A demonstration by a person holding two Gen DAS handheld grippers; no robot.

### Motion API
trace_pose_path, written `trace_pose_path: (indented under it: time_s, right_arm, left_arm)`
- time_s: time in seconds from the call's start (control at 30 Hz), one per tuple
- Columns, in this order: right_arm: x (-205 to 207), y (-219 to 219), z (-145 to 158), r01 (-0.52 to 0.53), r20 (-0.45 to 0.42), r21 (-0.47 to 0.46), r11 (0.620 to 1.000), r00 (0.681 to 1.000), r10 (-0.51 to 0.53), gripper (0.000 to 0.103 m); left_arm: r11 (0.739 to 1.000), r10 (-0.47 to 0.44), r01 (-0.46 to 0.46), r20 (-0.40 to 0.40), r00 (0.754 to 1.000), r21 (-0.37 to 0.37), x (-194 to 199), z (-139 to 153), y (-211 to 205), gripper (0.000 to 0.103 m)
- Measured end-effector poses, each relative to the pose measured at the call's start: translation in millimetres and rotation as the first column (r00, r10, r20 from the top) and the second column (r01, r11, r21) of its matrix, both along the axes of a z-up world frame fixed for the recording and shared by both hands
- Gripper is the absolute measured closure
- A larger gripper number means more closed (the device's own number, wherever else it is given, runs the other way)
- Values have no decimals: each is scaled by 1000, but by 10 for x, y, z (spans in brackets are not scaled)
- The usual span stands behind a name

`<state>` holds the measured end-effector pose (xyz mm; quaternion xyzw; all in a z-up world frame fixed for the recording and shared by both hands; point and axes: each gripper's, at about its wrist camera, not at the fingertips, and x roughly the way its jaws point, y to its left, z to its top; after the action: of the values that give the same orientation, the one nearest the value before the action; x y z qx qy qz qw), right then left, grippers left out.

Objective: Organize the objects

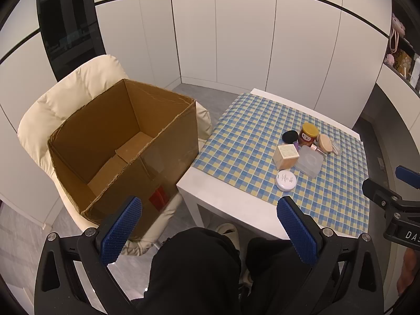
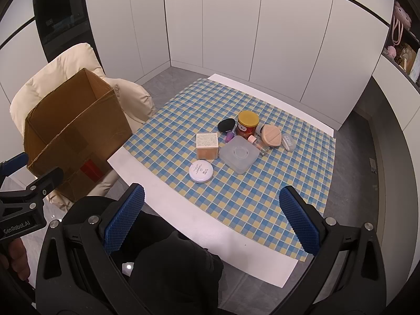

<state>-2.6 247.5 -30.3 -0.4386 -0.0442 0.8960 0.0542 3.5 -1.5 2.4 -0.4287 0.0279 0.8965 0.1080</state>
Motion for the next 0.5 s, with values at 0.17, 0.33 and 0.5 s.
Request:
trace_pose_path:
  time_s: [0.17,0.33,0.5]
  right_arm:
    - [10,-16,6,-6,-6,7,1000,1000,6,0]
    - [10,-23,8,-12,-8,12,1000,1000,12,0]
    - [8,-22,7,-16,-8,12,1000,1000,16,0]
  left_arm:
    - [1000,-5,5,-9,1000,4,11,12,10,1]
    - [1000,-5,5,-9,1000,7,13,9,-5,1]
    - [1000,1,-2,-15,1000,-4,17,0,-8,1]
